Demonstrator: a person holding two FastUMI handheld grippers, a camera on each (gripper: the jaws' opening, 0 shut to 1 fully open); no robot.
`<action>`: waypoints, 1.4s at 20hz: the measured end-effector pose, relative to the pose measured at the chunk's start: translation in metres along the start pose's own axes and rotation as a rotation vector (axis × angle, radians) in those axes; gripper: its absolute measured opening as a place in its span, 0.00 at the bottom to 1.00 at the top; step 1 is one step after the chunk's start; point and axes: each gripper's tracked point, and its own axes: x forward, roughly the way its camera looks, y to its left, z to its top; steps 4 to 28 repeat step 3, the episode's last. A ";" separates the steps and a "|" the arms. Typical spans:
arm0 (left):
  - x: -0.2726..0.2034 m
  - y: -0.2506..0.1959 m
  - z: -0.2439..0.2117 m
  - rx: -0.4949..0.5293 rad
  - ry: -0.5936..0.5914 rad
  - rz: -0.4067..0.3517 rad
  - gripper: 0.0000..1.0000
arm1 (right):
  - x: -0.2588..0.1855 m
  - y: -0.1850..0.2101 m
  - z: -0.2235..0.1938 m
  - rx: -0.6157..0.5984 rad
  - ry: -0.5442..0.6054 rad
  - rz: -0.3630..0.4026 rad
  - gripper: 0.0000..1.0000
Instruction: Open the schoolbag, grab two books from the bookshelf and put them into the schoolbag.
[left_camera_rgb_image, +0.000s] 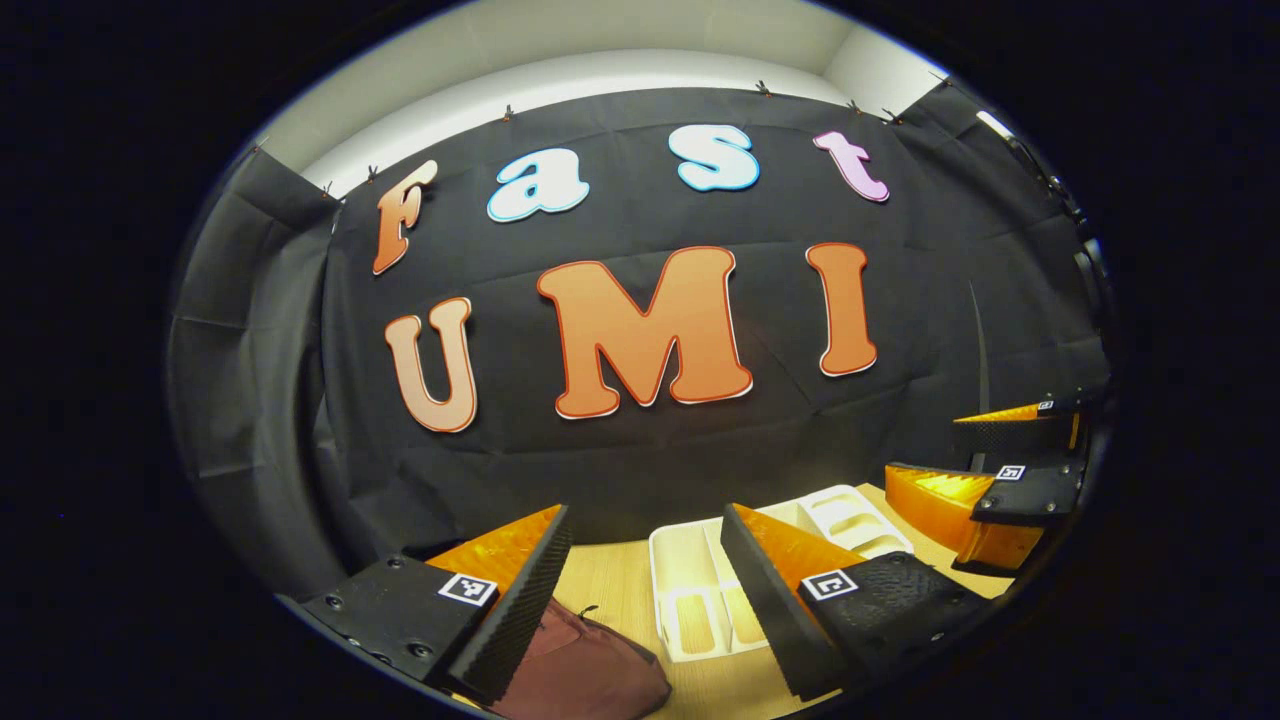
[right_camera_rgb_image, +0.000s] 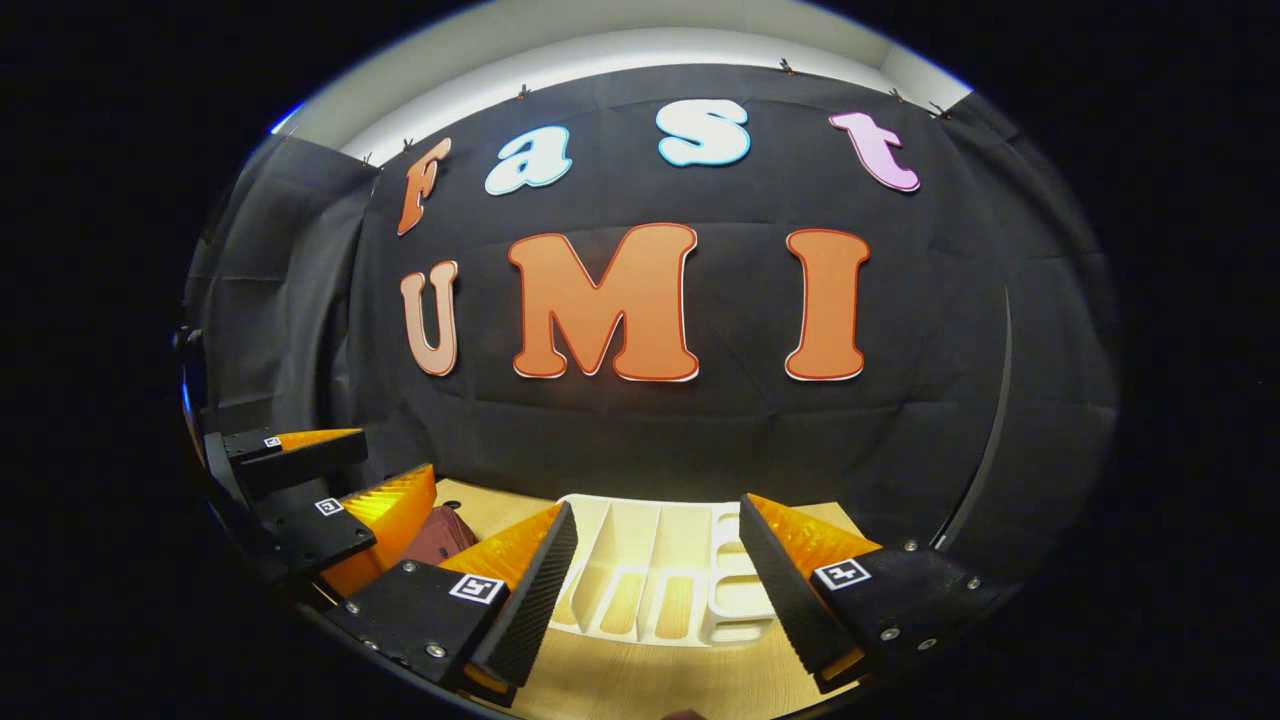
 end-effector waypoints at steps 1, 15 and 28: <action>-0.001 0.001 -0.001 -0.014 0.001 -0.003 0.95 | -0.001 0.002 0.000 0.004 0.004 0.002 0.97; -0.005 0.009 -0.003 -0.034 -0.008 0.002 0.95 | -0.002 0.003 0.000 0.001 0.007 0.000 0.97; -0.005 0.009 -0.003 -0.034 -0.008 0.002 0.95 | -0.002 0.003 0.000 0.001 0.007 0.000 0.97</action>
